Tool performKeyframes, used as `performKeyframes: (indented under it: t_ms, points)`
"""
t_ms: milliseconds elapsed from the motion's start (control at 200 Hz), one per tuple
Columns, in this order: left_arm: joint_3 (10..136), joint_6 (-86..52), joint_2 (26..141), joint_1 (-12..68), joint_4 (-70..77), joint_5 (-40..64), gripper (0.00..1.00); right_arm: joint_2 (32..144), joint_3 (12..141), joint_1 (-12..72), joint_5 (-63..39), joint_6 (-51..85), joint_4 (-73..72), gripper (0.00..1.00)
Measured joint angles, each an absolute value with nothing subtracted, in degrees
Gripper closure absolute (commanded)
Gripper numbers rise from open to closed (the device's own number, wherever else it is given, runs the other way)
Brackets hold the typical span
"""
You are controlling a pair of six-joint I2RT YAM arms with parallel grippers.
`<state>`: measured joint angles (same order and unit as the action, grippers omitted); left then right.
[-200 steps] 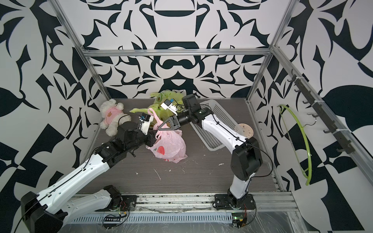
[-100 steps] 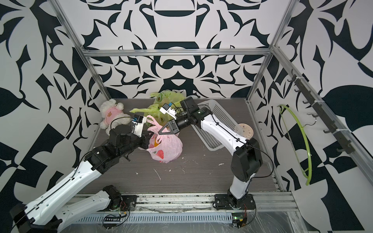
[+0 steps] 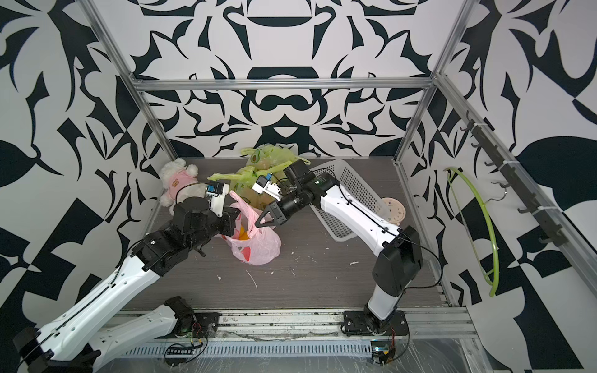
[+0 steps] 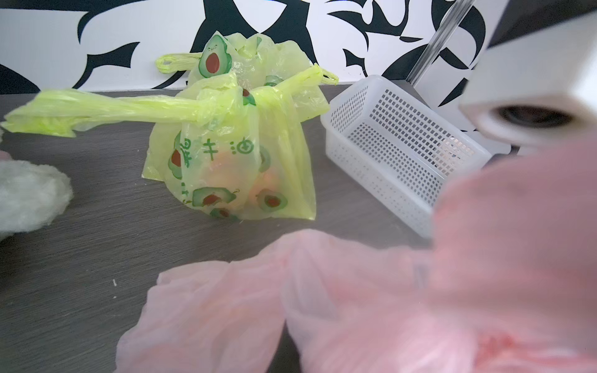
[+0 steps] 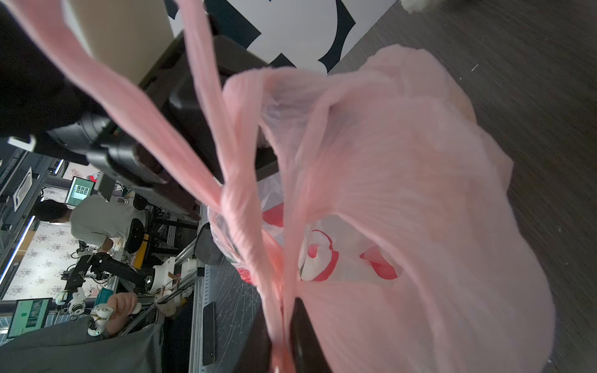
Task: Place the peach into a plastic bag & tie a knot
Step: Cross the plastic bag at the center of the board.
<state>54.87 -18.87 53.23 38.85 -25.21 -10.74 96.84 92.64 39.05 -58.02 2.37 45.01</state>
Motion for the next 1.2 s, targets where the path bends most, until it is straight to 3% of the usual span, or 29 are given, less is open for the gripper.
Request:
performKeyframes:
  t_ms: [905,1080,1200]
  points:
    - [54.8,-22.3,52.6,38.6,-25.3,-7.0,1.00,99.7,93.1,42.4,-53.6,9.2,37.6,0.77]
    - [54.7,-23.0,52.2,38.6,-25.3,-6.5,1.00,101.9,94.5,43.7,-52.0,9.8,37.4,1.00]
    - [54.7,-23.6,51.8,38.6,-26.0,-6.4,1.00,102.7,94.7,44.1,-49.2,10.6,37.4,1.00]
